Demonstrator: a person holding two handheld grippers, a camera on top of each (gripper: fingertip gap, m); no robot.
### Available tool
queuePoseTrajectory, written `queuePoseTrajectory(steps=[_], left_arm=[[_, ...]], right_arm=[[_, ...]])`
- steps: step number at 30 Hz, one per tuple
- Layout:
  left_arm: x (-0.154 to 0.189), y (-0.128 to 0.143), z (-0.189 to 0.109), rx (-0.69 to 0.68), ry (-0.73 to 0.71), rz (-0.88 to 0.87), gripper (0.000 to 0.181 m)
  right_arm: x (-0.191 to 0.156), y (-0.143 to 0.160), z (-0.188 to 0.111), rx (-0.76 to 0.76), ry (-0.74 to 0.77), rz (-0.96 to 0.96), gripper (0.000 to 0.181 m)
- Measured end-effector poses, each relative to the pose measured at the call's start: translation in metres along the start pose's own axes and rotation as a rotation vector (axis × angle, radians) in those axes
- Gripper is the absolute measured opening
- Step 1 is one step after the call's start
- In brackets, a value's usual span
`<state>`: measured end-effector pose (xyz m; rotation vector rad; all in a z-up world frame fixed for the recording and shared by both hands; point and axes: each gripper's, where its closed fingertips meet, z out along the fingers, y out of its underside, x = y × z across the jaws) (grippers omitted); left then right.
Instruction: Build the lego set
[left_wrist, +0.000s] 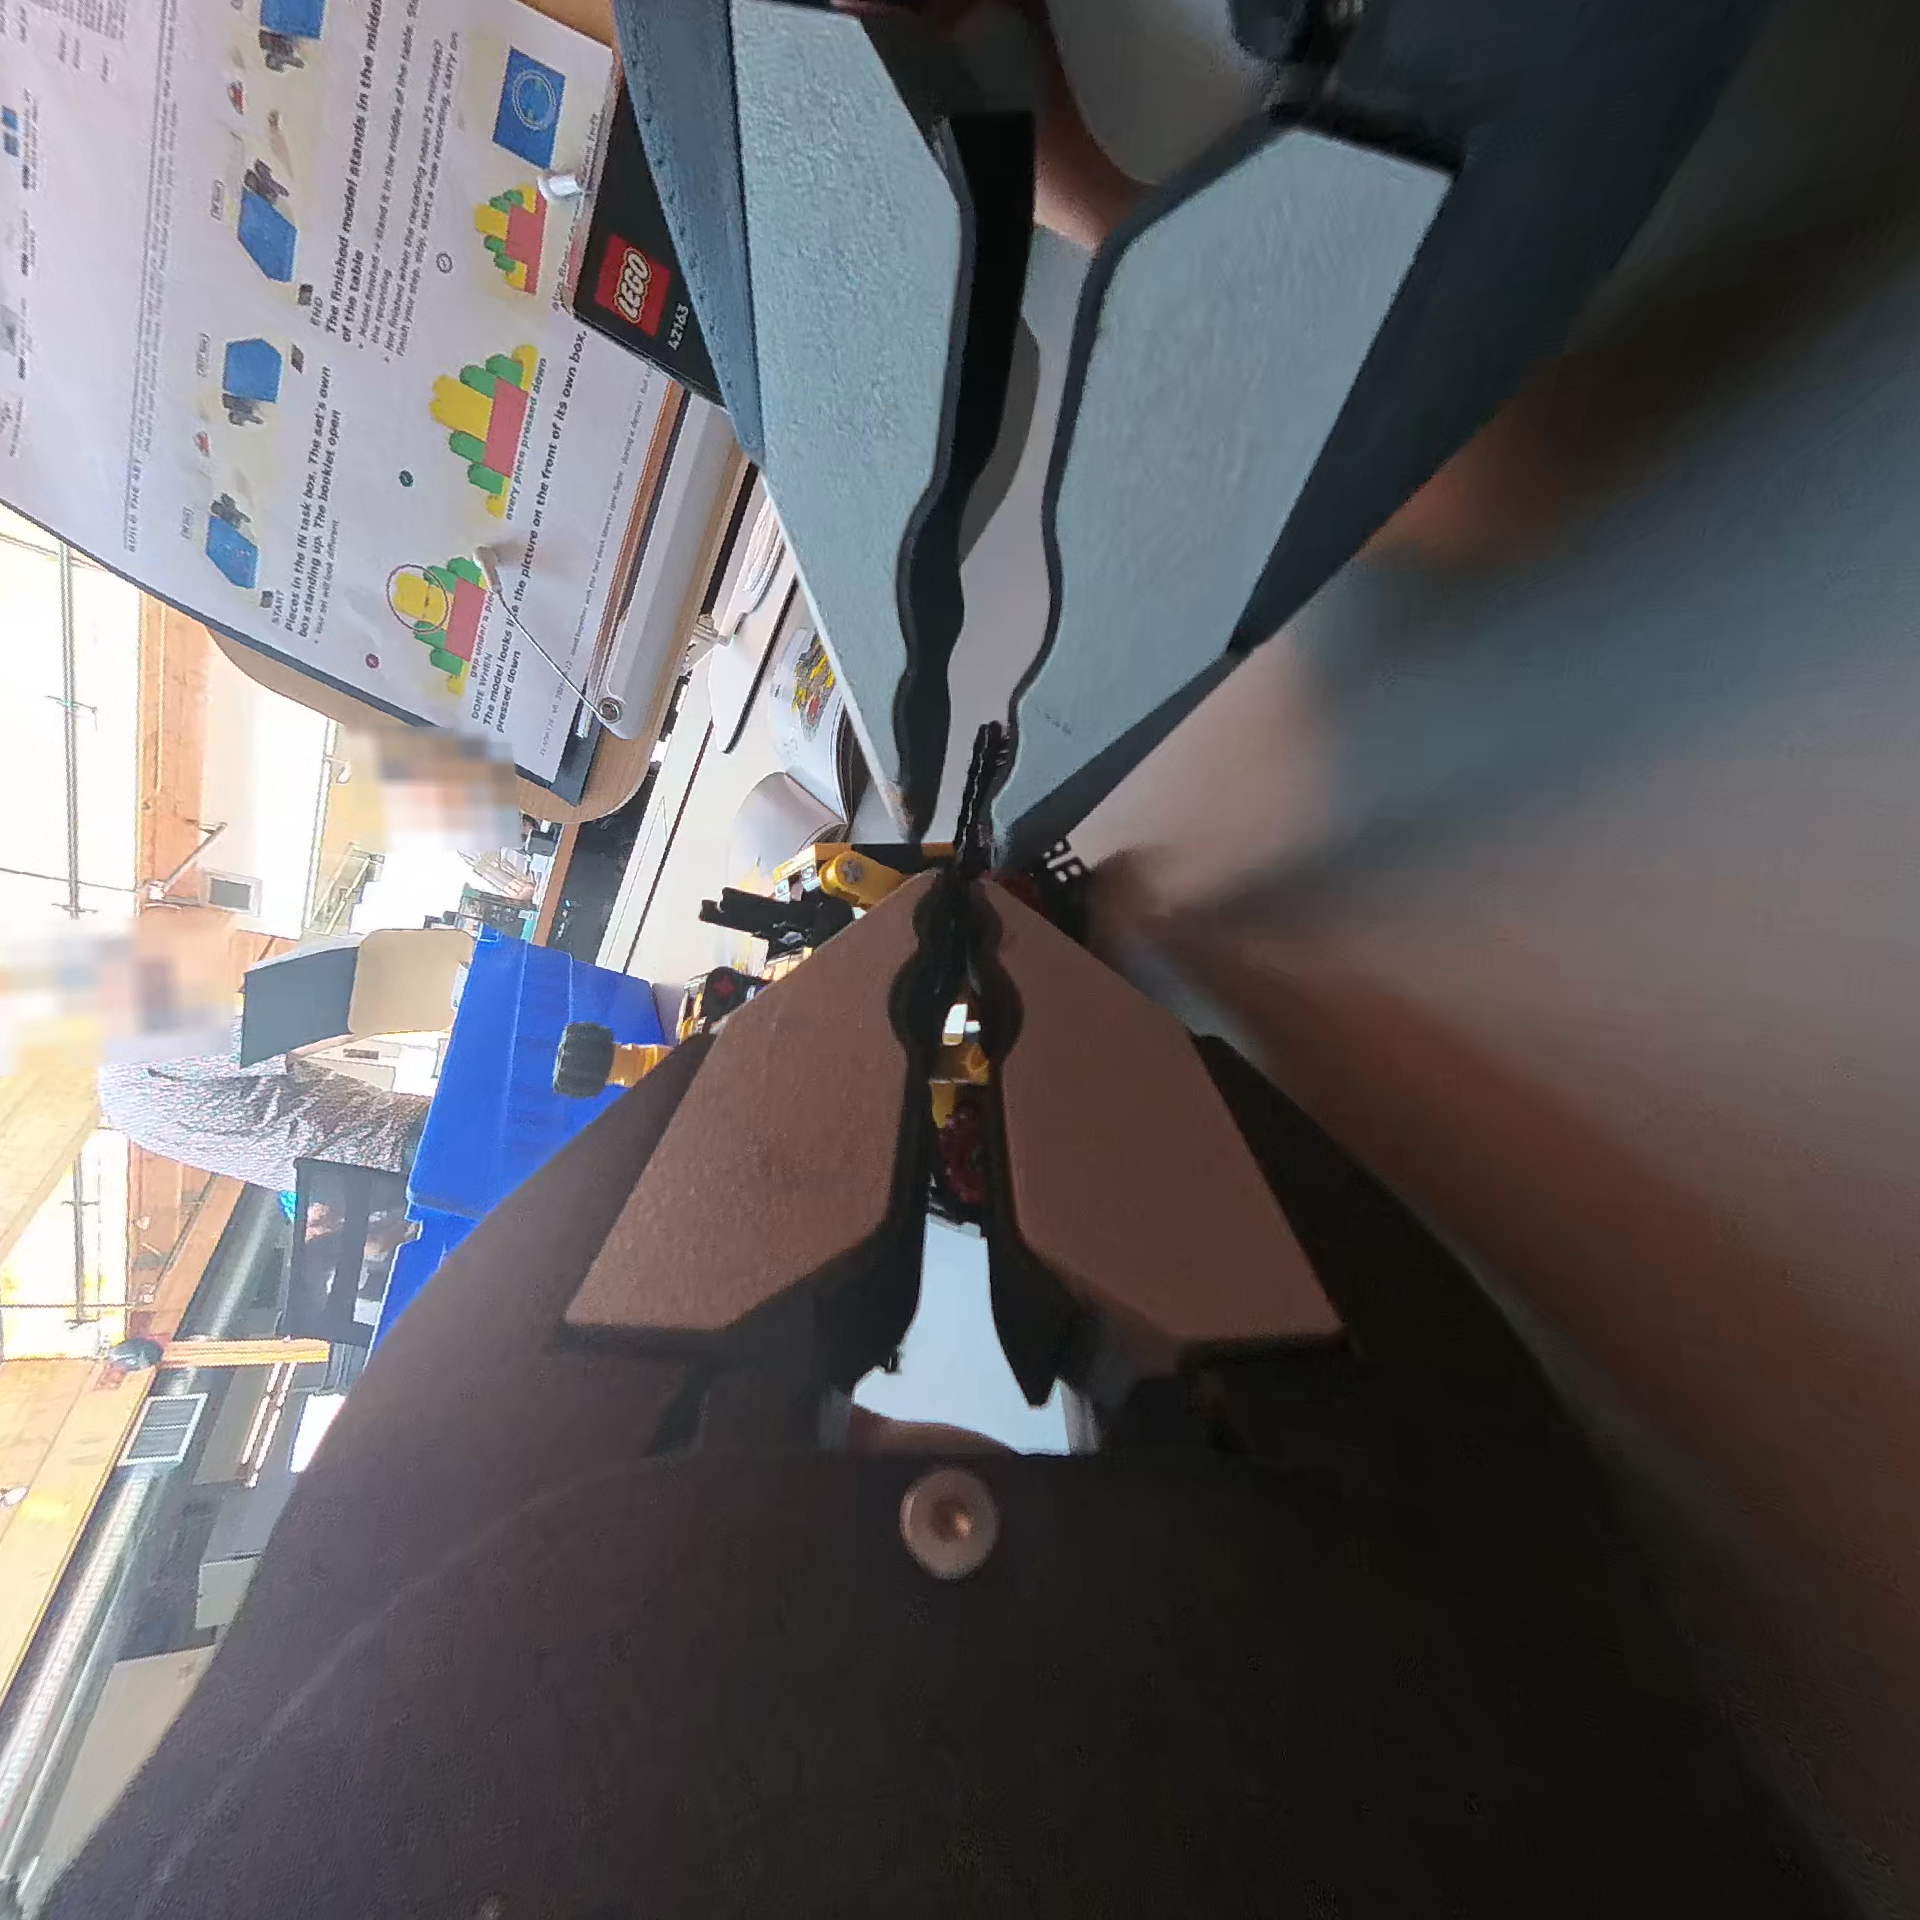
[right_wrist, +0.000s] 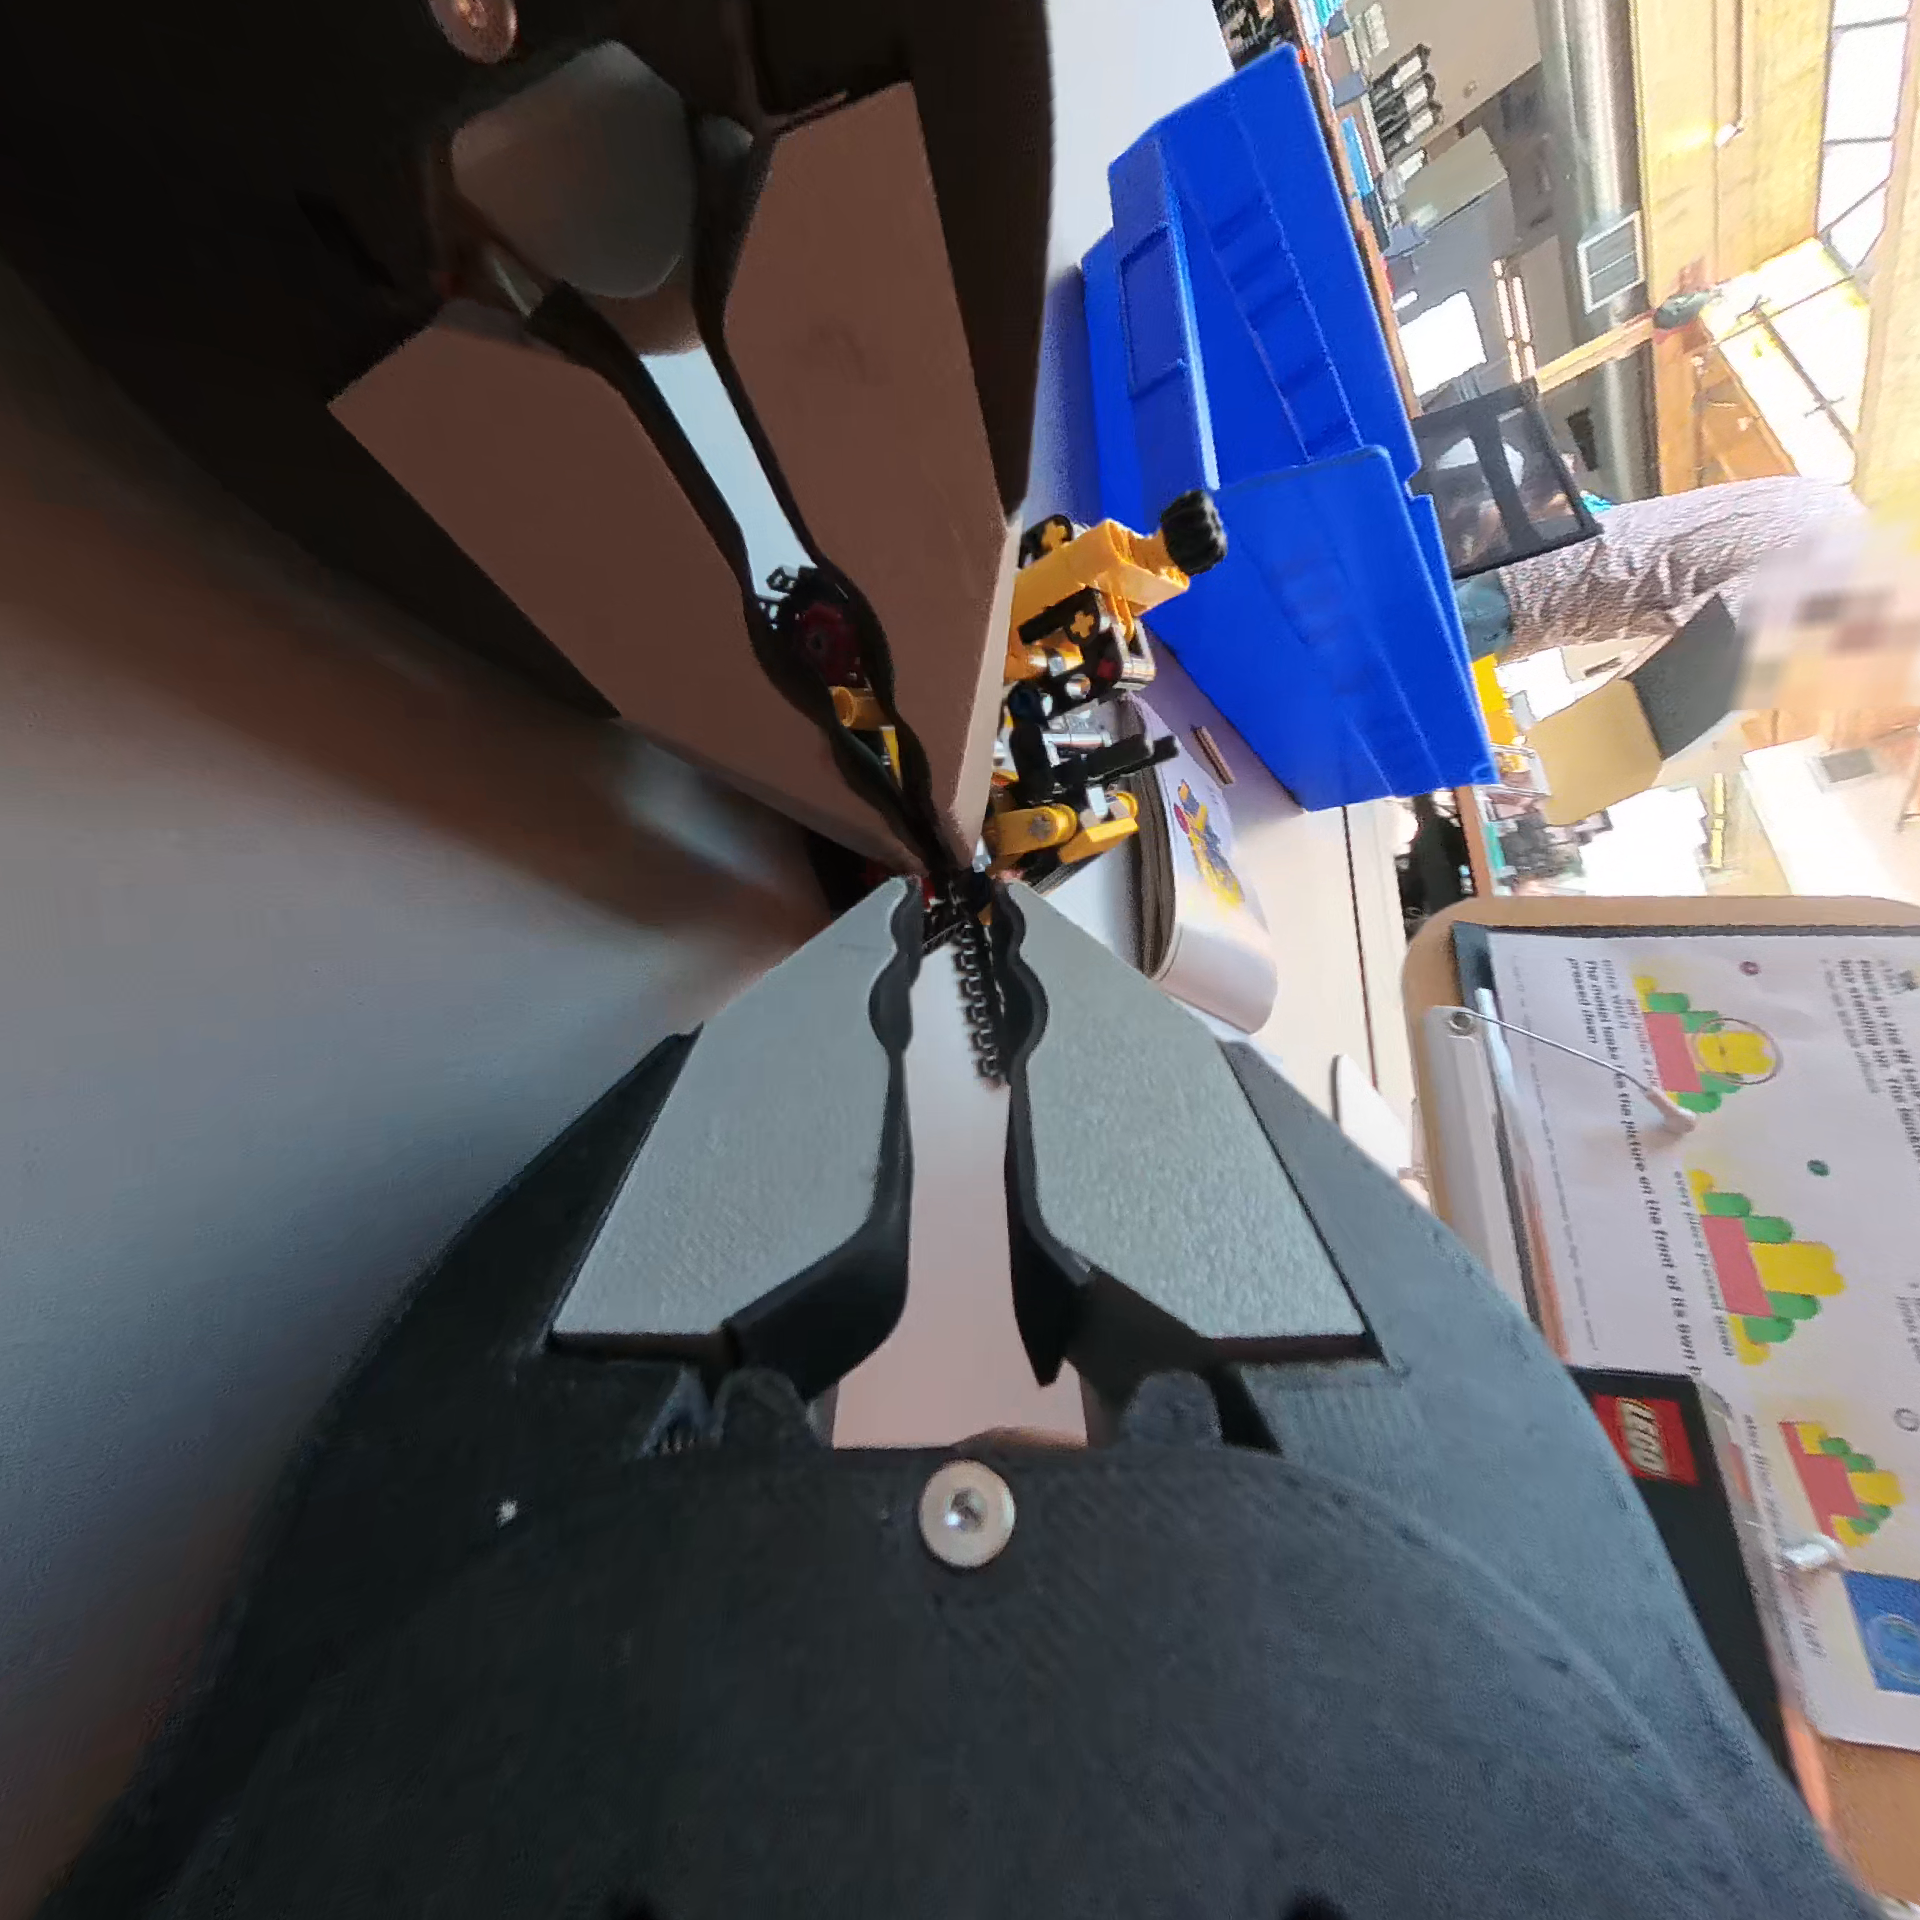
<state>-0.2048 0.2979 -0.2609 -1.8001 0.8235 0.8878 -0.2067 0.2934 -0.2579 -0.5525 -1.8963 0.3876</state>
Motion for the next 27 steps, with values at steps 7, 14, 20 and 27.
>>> queuePoseTrajectory(steps=[7,14,20,27], left_arm=[[-0.0002,-0.0003,-0.0004,0.004,0.004,-0.003,0.000],[0.0001,0.0003,-0.0015,0.017,0.014,0.000,0.000],[0.0011,-0.0018,-0.0016,0.029,0.019,0.007,0.000],[0.0017,-0.0031,-0.0002,0.036,0.023,0.017,0.000]], right_arm=[[0.0016,0.0005,0.0015,-0.018,0.049,-0.081,0.004],[-0.0017,0.0011,0.0034,-0.026,0.058,-0.137,0.000],[-0.0023,0.0036,0.0037,-0.042,0.068,-0.168,0.000],[-0.0031,0.0031,0.0036,-0.036,0.065,-0.174,0.001]])
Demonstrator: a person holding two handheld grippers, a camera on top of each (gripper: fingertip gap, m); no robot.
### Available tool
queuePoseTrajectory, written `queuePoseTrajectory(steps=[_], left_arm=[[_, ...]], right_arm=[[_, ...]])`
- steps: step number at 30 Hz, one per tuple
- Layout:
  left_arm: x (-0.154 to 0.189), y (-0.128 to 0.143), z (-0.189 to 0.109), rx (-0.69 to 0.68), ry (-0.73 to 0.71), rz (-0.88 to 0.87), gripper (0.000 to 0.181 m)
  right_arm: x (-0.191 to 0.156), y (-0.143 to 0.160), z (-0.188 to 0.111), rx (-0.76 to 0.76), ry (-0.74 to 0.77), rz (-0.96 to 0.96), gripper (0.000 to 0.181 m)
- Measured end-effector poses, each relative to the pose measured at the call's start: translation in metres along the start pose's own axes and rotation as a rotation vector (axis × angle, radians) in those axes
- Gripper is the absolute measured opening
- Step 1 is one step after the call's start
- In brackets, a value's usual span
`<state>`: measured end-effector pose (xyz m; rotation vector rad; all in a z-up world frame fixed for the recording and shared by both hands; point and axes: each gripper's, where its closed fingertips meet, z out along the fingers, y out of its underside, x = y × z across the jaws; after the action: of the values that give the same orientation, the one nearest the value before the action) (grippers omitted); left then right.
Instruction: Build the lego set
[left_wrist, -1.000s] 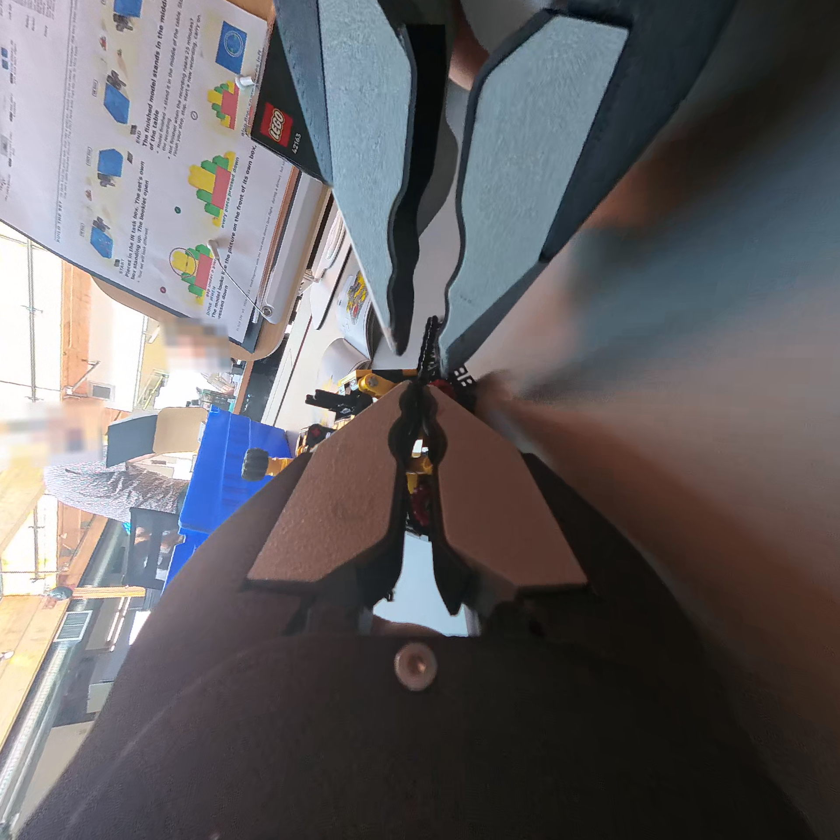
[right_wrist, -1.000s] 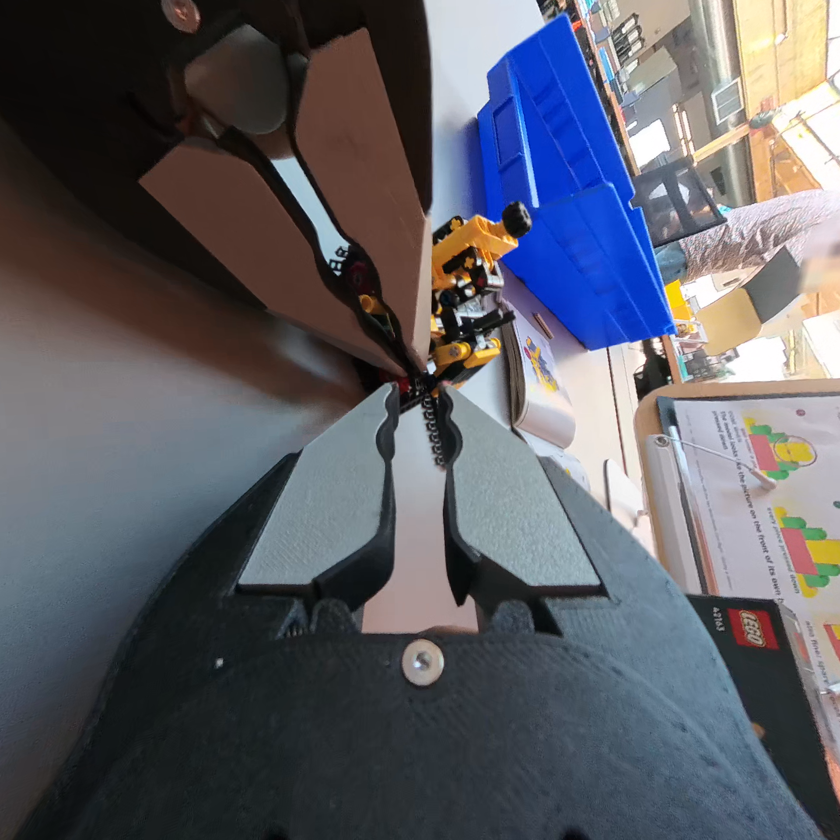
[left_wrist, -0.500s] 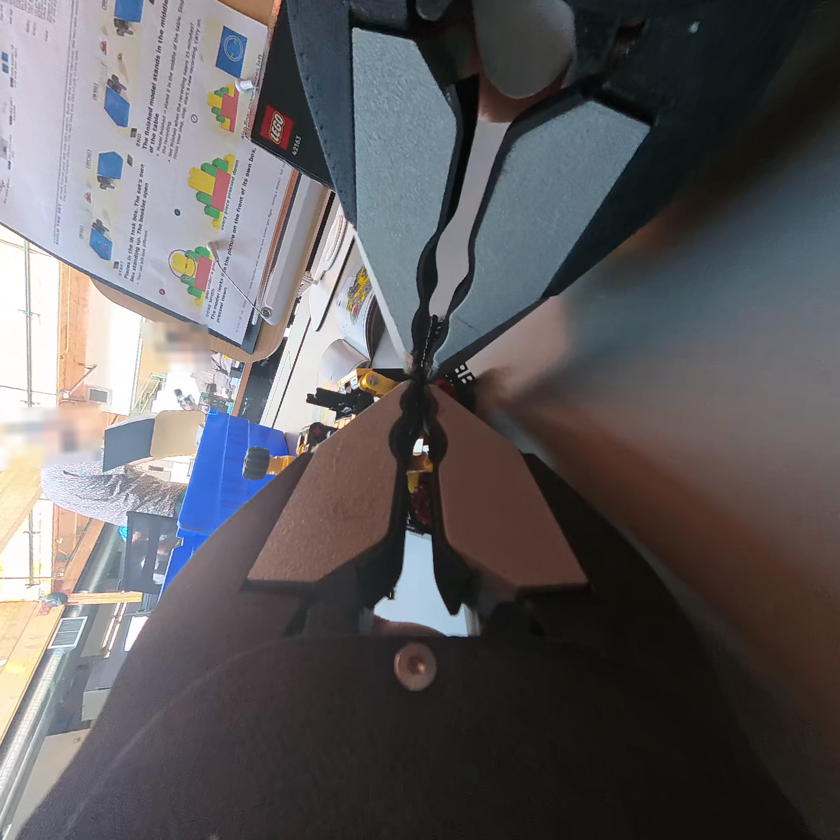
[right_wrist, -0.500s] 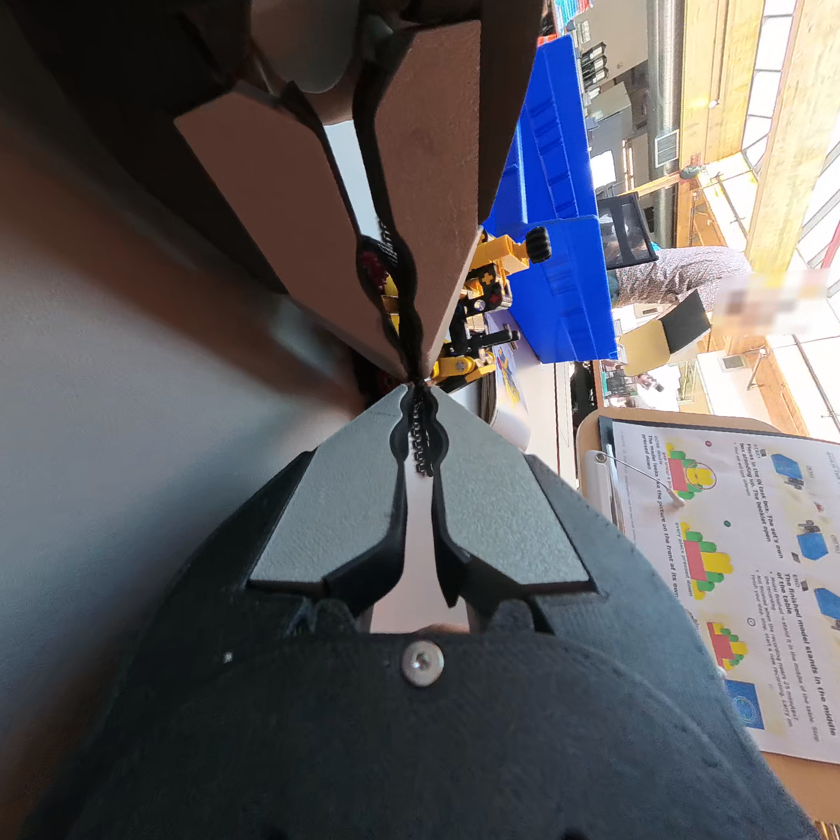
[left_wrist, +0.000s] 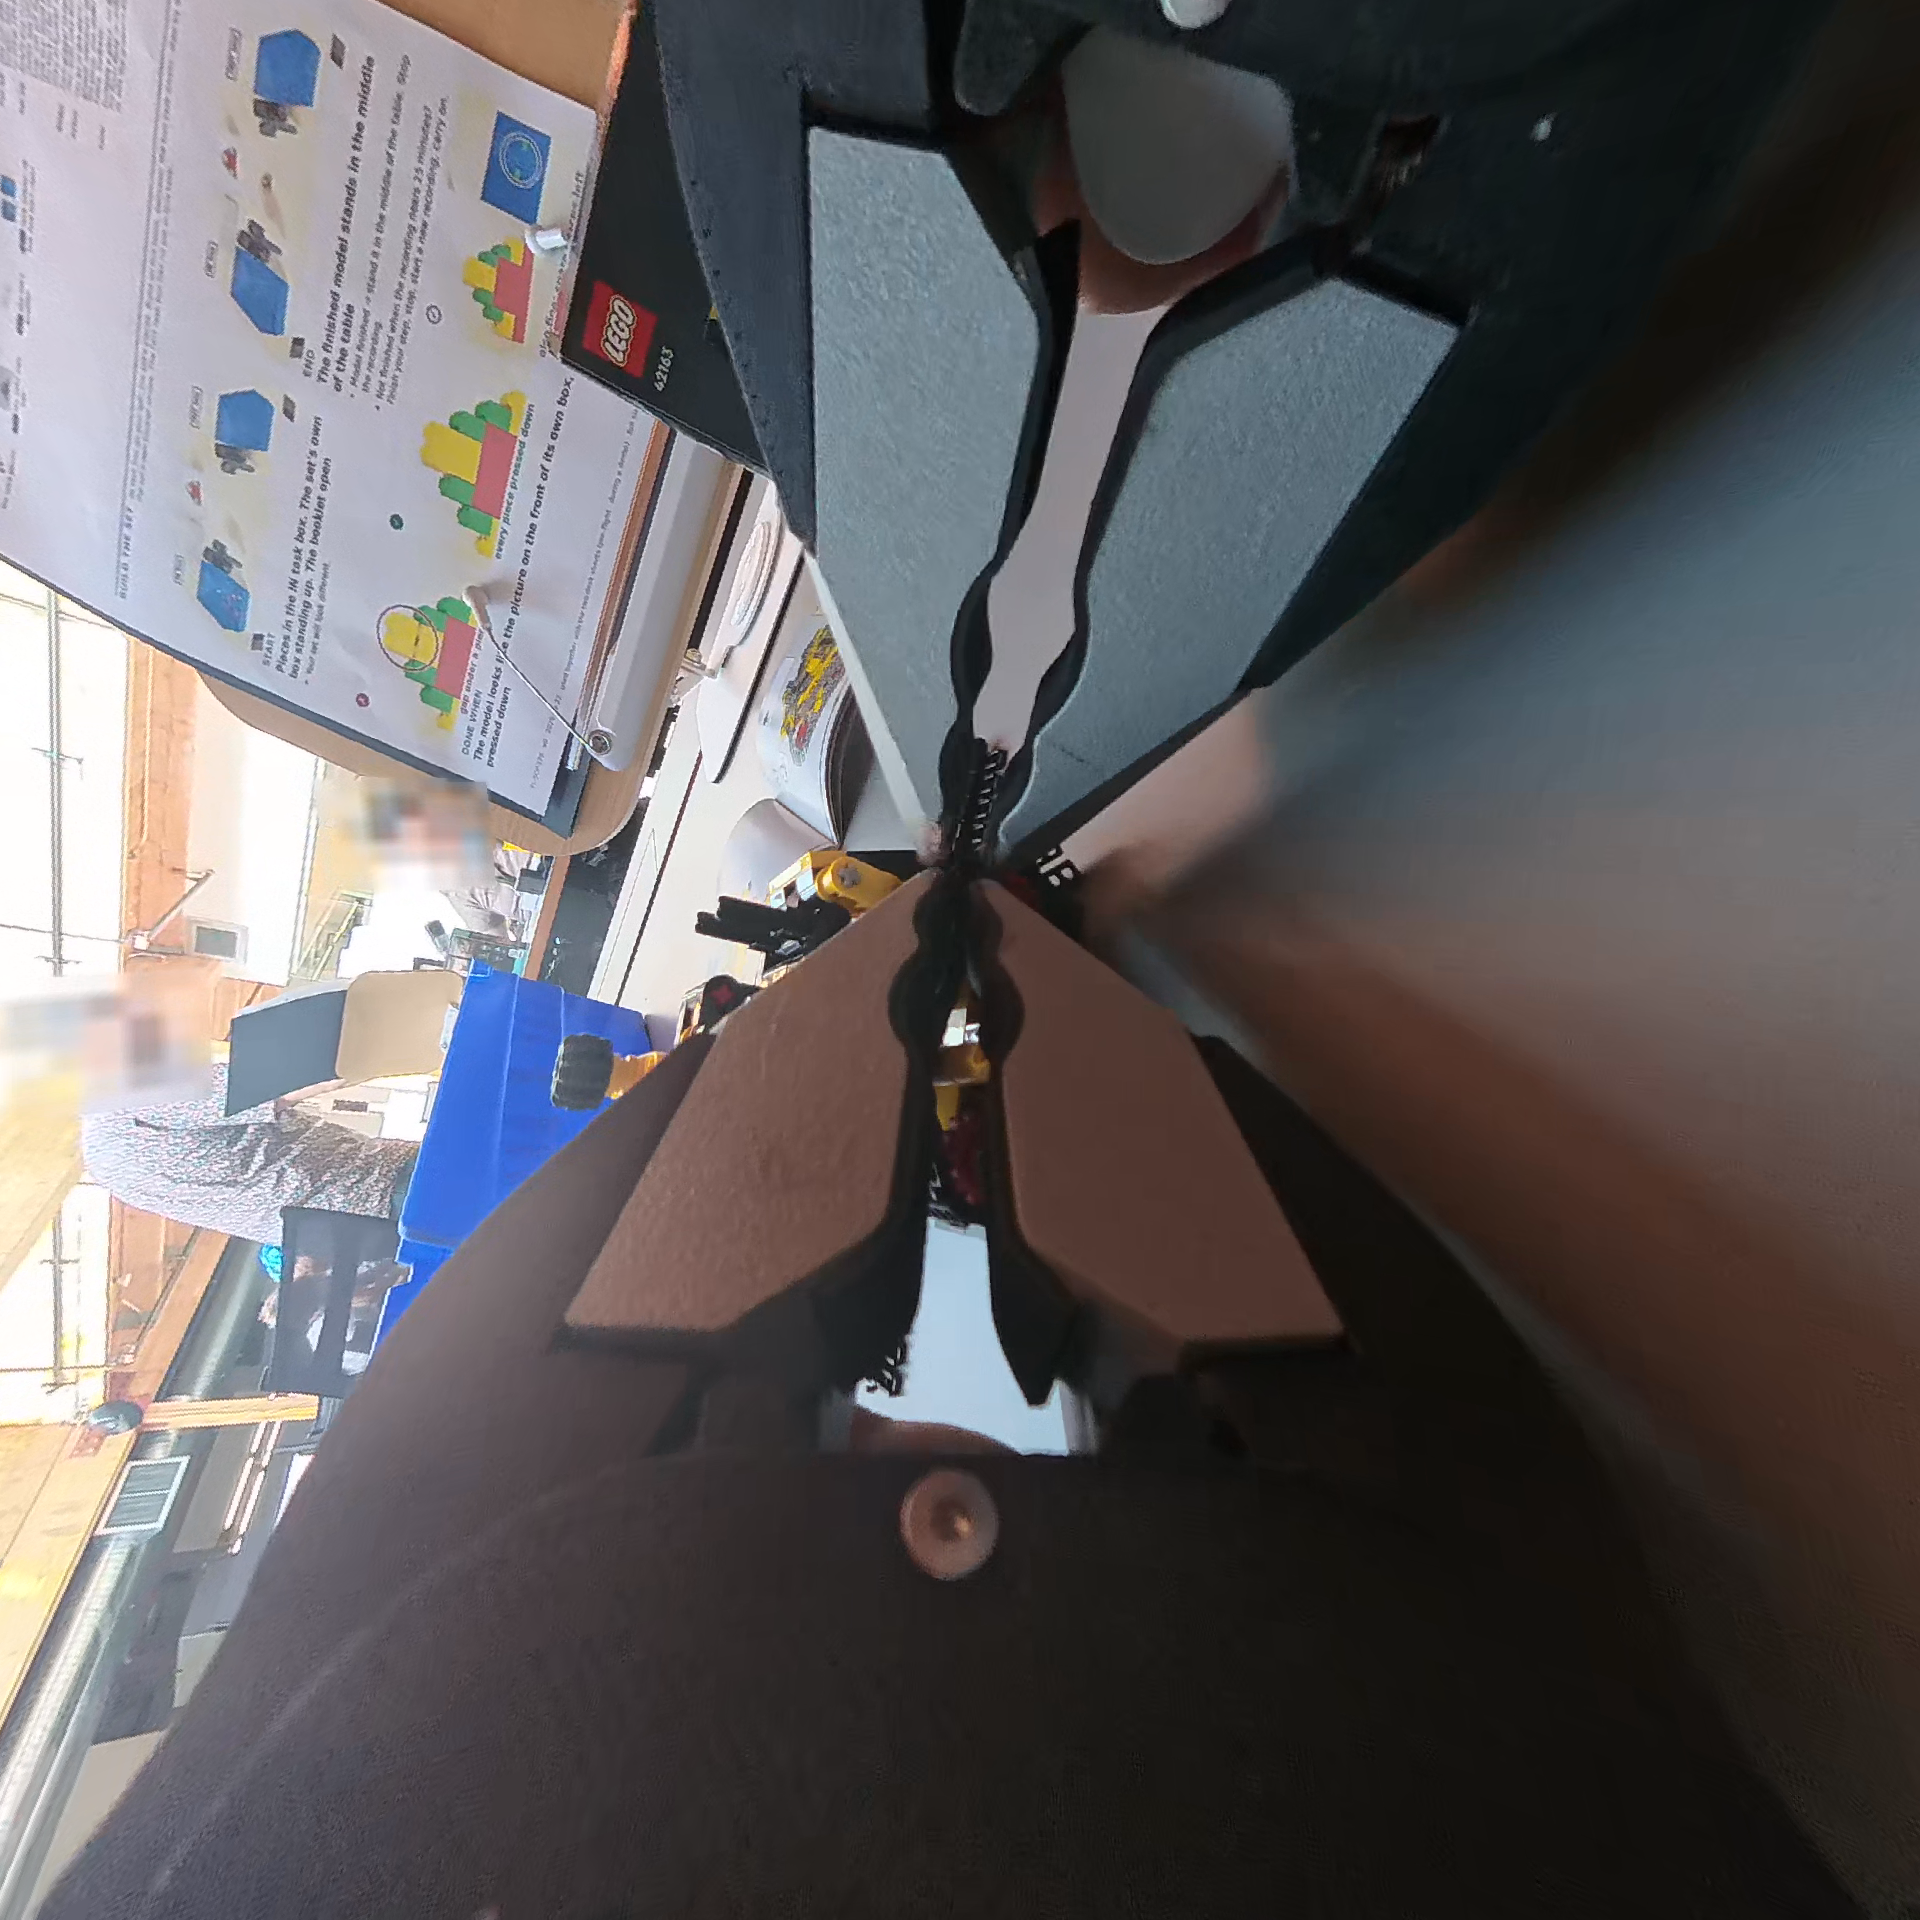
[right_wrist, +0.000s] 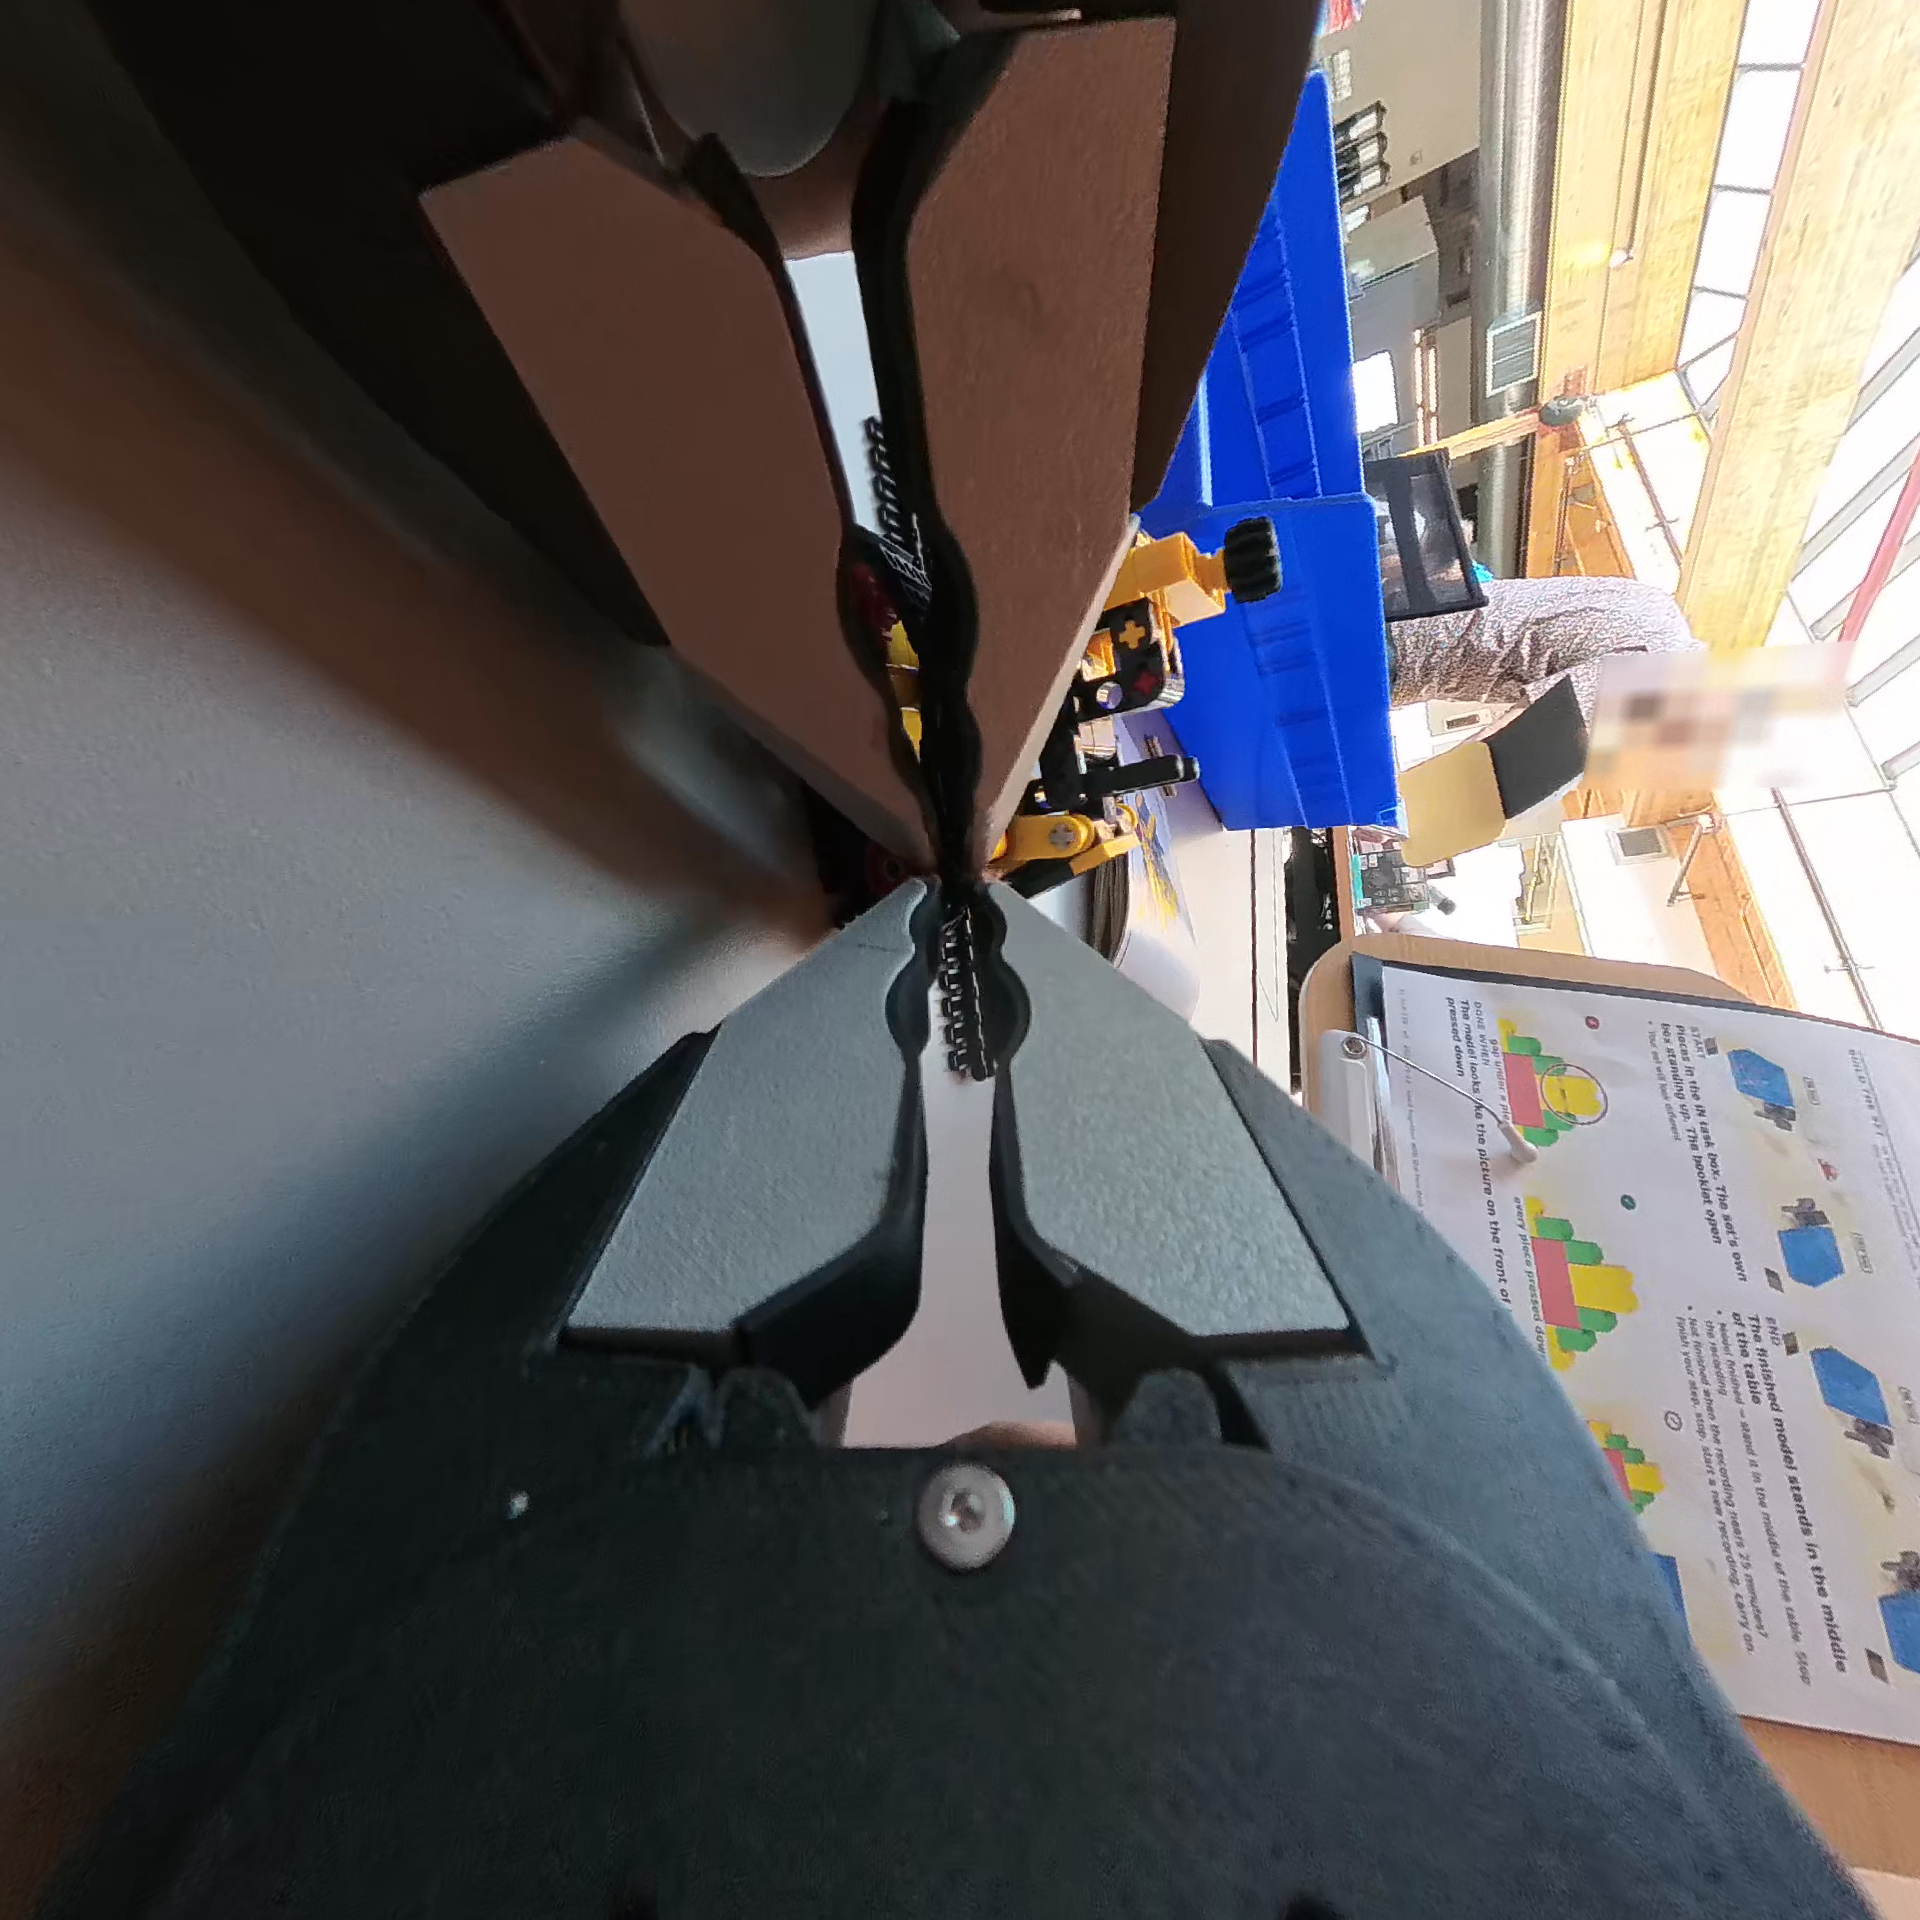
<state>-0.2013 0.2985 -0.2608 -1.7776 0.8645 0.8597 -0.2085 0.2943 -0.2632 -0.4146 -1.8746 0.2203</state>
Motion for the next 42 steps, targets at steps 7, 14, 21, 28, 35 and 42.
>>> queuePoseTrajectory(steps=[7,14,21,28,35,42], left_arm=[[-0.0007,0.0011,0.0015,-0.003,0.004,-0.002,0.000],[-0.0010,0.0012,0.0019,-0.005,0.009,-0.013,0.000],[-0.0007,0.0011,0.0020,-0.004,0.012,-0.010,0.000],[-0.0014,0.0010,0.0016,-0.003,0.002,0.011,0.000],[-0.0025,0.0013,0.0032,-0.001,-0.028,0.035,0.000],[-0.0026,0.0014,0.0037,0.003,-0.039,0.051,0.000]], right_arm=[[0.0005,0.0014,-0.0003,0.028,-0.070,0.140,0.000],[0.0023,0.0011,-0.0015,0.046,-0.075,0.165,0.000],[0.0022,0.0008,-0.0017,0.053,-0.074,0.159,0.000],[0.0027,0.0019,-0.0015,0.085,-0.232,0.425,0.000],[0.0041,0.0042,0.0000,0.063,-0.299,0.566,0.000],[0.0047,0.0051,0.0006,0.055,-0.373,0.697,0.000]])
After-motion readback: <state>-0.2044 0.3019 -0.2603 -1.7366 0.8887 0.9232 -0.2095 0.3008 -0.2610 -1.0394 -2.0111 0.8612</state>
